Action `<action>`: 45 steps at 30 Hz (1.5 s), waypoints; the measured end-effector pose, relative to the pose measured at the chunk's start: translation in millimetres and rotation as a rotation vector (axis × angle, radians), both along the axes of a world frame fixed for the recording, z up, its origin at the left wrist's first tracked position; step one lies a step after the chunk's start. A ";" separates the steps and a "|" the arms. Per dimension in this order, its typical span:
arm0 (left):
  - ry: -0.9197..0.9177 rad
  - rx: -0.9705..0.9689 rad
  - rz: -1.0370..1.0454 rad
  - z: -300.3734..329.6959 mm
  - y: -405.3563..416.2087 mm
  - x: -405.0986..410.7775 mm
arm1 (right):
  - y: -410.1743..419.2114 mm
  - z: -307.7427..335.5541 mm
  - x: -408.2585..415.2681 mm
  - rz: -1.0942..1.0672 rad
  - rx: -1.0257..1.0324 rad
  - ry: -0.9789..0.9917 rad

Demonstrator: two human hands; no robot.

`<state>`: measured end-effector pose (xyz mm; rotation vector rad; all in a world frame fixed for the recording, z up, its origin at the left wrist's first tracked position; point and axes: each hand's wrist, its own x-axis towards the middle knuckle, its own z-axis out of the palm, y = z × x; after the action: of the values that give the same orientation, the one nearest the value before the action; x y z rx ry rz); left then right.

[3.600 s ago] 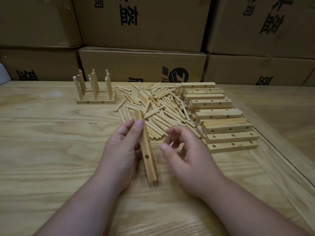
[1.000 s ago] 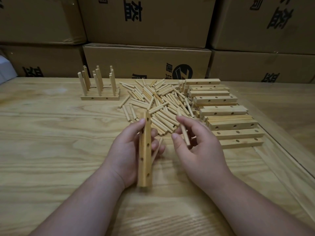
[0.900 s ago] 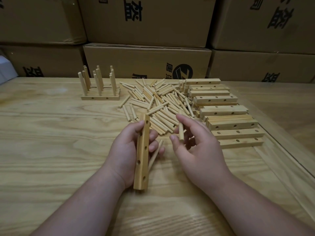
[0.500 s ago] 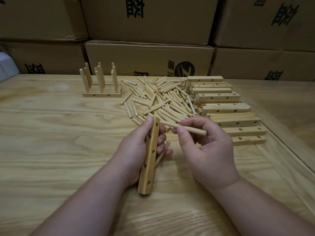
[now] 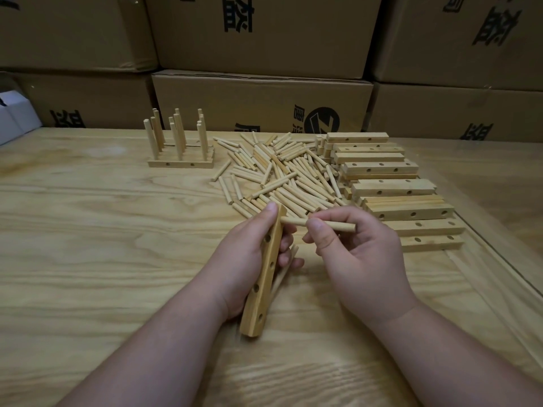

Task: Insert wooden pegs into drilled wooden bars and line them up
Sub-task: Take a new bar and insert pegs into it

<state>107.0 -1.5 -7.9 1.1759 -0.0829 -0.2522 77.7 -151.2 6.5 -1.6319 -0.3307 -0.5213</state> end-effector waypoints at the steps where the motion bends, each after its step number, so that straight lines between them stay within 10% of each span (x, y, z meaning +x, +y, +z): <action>1: 0.002 0.000 -0.004 -0.3 0.1 -0.1 | -1.1 -0.4 0.7 -0.008 -0.005 0.014; 16: 0.084 -0.203 -0.019 1.3 2.5 1.5 | -1.4 -4.9 7.3 0.104 -0.018 0.213; 26: 0.095 -0.363 -0.076 5.4 9.0 4.3 | -2.7 -10.2 13.7 0.057 -0.546 0.348; 37: 0.204 -0.388 0.138 6.3 9.1 7.2 | -8.0 0.9 14.1 0.043 0.248 0.392; 45: 0.223 -0.337 0.205 8.5 7.1 7.0 | -6.5 -1.4 12.3 0.067 0.286 0.290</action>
<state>114.0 5.6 0.7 0.8083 0.1849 -0.1782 90.1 -157.7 5.1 -1.3892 -0.0890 -0.2616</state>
